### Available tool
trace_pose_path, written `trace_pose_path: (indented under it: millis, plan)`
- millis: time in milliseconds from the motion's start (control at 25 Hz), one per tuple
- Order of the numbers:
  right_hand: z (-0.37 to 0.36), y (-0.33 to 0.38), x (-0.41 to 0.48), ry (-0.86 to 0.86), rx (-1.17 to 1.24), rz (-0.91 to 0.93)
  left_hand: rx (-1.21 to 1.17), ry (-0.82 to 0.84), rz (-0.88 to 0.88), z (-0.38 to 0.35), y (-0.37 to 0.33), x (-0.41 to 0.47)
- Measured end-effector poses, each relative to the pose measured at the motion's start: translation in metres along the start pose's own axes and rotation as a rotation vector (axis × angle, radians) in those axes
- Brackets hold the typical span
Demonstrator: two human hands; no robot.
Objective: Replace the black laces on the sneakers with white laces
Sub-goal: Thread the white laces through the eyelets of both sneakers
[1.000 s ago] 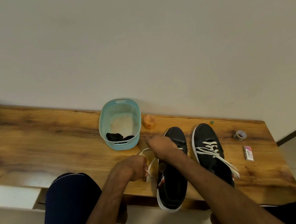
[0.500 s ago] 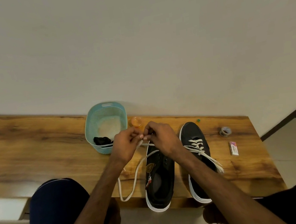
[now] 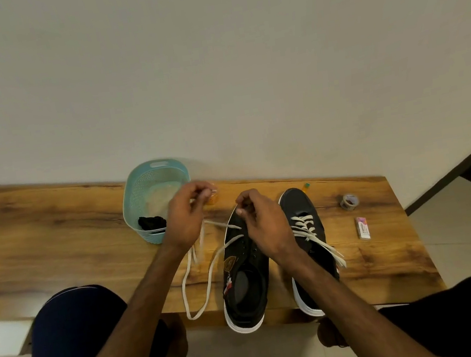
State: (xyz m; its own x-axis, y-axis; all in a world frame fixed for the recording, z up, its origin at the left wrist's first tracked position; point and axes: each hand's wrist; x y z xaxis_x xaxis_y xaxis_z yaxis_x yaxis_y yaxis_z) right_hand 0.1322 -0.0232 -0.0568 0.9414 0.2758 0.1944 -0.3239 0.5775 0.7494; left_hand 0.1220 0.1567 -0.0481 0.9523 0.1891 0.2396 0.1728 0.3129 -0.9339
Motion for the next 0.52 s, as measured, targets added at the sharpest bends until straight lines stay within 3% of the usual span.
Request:
trace_pose_path:
  millis: [120,240,320,400,440,520]
  plan:
    - [0.003,-0.015,-0.015,-0.079,-0.001,-0.175,-0.278,-0.246,-0.053,0.013,-0.007,0.01]
    - [-0.002,-0.033,-0.033,0.028,-0.073,-0.302,-0.507,-0.406,-0.009,0.04,-0.006,0.02]
    - [-0.006,-0.035,-0.04,0.151,-0.08,-0.357,-0.412,-0.305,0.01,0.035,-0.007,0.016]
    - [-0.004,-0.035,-0.042,0.302,-0.086,-0.38,-0.234,-0.078,0.007,0.007,-0.009,0.004]
    - [-0.001,-0.035,-0.041,0.394,-0.096,-0.397,-0.225,0.001,0.004,-0.005,-0.011,0.0]
    - [0.005,-0.035,-0.04,0.531,-0.136,-0.417,-0.403,-0.006,0.061,-0.011,-0.015,0.001]
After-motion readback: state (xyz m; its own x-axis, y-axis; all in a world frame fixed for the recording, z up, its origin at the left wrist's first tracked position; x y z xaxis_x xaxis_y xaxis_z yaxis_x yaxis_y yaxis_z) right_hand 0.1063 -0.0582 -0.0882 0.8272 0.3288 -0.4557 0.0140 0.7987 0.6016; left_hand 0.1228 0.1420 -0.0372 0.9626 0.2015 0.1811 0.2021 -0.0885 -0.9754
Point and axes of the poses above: each hand's wrist, its own x-axis towards the middle knuckle, its own z-axis out of the back of the hand, y = z × x, and after that the axes turned 2 degrees about -x, right-handed
